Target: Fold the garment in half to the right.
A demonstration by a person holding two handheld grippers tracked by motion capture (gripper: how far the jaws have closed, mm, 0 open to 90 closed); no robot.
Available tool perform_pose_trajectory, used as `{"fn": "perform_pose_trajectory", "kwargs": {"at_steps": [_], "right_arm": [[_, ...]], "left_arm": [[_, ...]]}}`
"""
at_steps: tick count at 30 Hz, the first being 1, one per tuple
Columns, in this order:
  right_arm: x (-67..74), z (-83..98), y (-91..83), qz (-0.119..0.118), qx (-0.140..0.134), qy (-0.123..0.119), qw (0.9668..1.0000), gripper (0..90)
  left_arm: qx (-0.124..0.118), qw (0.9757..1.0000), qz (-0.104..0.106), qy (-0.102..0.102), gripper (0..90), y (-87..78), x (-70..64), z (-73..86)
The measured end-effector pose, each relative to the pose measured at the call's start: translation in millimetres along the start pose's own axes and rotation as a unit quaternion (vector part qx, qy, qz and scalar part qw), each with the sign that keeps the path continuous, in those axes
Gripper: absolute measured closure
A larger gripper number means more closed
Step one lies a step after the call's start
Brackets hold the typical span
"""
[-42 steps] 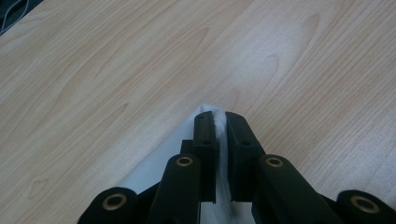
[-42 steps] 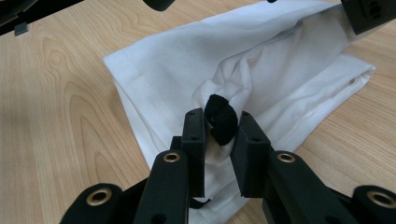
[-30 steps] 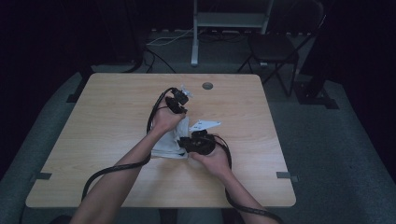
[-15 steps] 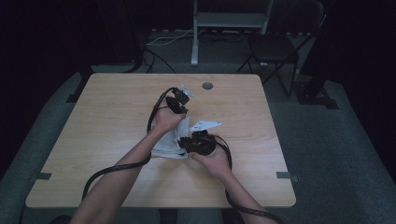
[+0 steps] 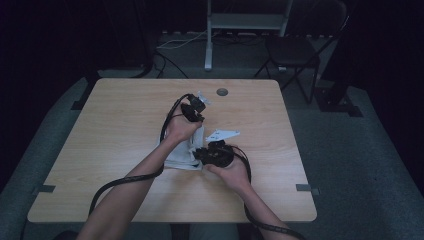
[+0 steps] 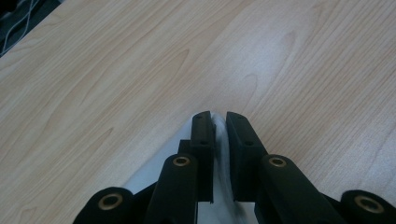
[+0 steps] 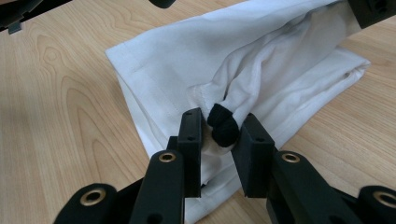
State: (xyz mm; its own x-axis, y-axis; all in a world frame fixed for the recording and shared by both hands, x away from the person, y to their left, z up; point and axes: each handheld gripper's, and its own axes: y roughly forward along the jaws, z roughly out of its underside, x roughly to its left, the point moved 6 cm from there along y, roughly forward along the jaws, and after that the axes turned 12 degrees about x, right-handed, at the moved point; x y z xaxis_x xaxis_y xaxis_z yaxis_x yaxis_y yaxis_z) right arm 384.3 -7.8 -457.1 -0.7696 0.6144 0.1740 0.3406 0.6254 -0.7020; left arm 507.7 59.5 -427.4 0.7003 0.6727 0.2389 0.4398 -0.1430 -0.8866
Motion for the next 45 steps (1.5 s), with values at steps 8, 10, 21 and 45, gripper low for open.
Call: {"fn": "perform_pose_trajectory", "kwargs": {"at_steps": [8,10,21,45], "right_arm": [[-3.5,4.4,-2.5,0.004,0.002,0.002,1.0,73.3],[-3.7,5.0,-2.9,0.004,0.002,0.005,1.0,73.2],[-5.2,8.2,-5.7,0.005,0.004,0.009,0.9999,72.6],[-7.5,15.1,-7.7,0.006,0.006,0.013,0.9999,71.6]], "left_arm": [[-0.005,1.0,0.003,-0.005,81.7,1.6,-2.6,-1.8],[-0.005,1.0,0.003,-0.002,81.6,1.8,-3.5,-2.3],[-0.007,1.0,0.007,0.002,80.8,3.8,-7.9,-4.8],[-0.003,0.9998,0.017,0.009,79.9,10.0,-19.9,-8.5]]}}
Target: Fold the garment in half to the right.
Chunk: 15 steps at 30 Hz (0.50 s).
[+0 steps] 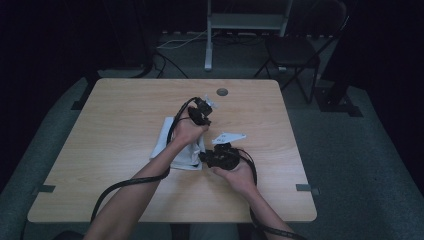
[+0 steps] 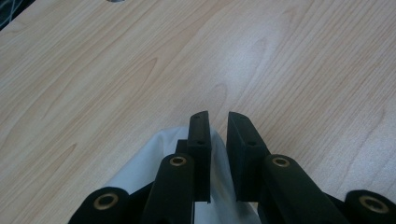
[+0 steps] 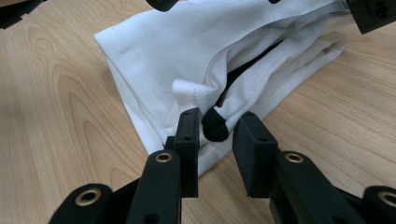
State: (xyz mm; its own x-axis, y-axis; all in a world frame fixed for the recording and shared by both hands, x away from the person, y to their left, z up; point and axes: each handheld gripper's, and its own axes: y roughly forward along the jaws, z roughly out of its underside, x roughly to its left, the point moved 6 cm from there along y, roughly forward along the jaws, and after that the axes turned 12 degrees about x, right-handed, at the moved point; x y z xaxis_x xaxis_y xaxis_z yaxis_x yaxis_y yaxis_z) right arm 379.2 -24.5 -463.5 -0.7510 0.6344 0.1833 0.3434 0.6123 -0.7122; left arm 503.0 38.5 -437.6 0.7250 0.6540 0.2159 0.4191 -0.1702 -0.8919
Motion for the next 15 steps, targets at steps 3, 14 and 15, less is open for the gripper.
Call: {"fn": "perform_pose_trajectory", "kwargs": {"at_steps": [3,14,15], "right_arm": [[0.3,1.2,0.0,0.001,0.002,0.0,1.0,71.1],[-1.6,5.3,-4.4,0.004,0.003,0.002,1.0,68.1],[-2.2,5.5,-4.7,0.005,0.004,0.001,1.0,67.4]], "left_arm": [[-0.001,1.0,0.002,0.001,78.3,1.1,-0.7,0.1],[-0.004,1.0,0.006,0.005,71.7,2.0,-3.9,-0.5],[-0.005,1.0,0.006,0.005,70.8,1.8,-3.8,-0.8]]}}
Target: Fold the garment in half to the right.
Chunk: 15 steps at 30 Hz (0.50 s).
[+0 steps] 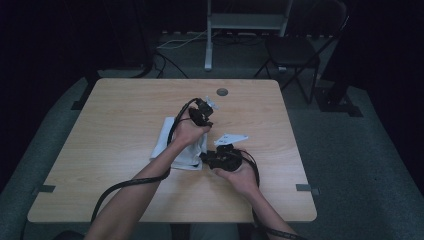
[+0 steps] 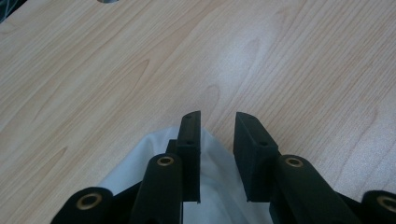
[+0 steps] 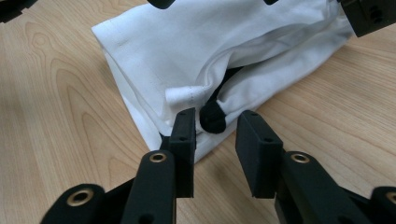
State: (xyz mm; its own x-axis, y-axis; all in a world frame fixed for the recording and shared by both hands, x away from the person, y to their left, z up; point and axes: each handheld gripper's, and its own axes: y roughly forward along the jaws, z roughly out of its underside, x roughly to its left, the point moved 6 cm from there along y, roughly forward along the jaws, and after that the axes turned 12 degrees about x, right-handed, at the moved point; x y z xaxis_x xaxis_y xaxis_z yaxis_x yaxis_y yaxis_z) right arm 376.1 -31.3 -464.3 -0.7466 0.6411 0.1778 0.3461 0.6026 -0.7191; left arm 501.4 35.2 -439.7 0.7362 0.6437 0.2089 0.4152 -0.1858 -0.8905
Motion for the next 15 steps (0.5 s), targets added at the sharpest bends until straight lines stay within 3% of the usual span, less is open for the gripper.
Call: {"fn": "perform_pose_trajectory", "kwargs": {"at_steps": [8,15], "right_arm": [[-2.4,1.9,-3.2,-0.006,0.003,0.008,0.9999,56.4],[-7.3,-6.8,-9.9,-0.001,-0.013,0.016,0.9998,50.7]], "left_arm": [[-0.009,0.9999,-0.006,-0.008,59.9,-4.2,6.5,2.6],[-0.013,0.9995,-0.023,-0.018,52.3,-13.1,19.5,11.4]]}}
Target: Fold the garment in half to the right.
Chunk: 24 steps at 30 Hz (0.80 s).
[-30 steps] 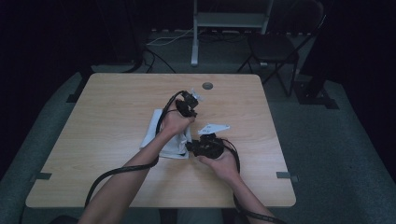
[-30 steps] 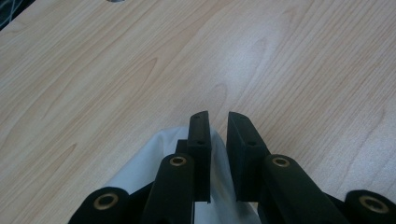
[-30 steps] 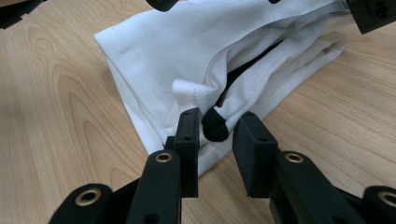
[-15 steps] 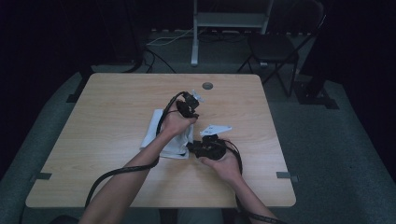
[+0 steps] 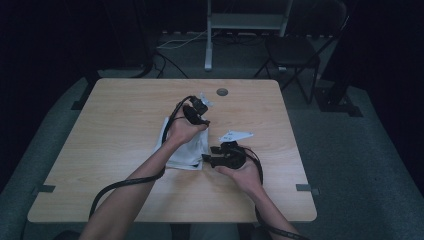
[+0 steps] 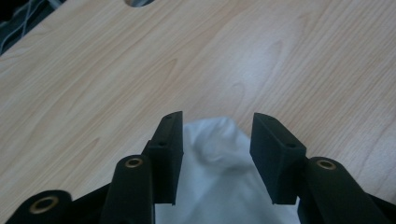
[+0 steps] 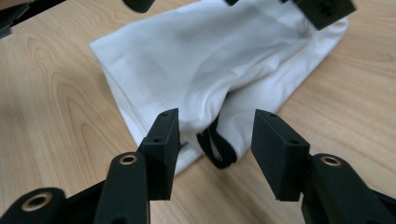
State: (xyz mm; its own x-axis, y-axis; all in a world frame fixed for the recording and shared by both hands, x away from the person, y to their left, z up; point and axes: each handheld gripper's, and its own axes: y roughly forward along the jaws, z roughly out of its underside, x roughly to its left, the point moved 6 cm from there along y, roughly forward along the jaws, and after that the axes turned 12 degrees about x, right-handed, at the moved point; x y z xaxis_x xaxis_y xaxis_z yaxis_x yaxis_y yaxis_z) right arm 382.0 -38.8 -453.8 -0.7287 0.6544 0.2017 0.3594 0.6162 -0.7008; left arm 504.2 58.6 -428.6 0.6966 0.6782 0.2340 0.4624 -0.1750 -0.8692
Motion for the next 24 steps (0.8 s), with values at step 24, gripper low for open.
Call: {"fn": "perform_pose_trajectory", "kwargs": {"at_steps": [24], "right_arm": [[8.5,8.2,21.3,0.01,0.04,0.005,0.9991,63.4]], "left_arm": [[-0.017,0.9988,-0.035,-0.031,42.8,-30.7,35.2,78.5]]}}
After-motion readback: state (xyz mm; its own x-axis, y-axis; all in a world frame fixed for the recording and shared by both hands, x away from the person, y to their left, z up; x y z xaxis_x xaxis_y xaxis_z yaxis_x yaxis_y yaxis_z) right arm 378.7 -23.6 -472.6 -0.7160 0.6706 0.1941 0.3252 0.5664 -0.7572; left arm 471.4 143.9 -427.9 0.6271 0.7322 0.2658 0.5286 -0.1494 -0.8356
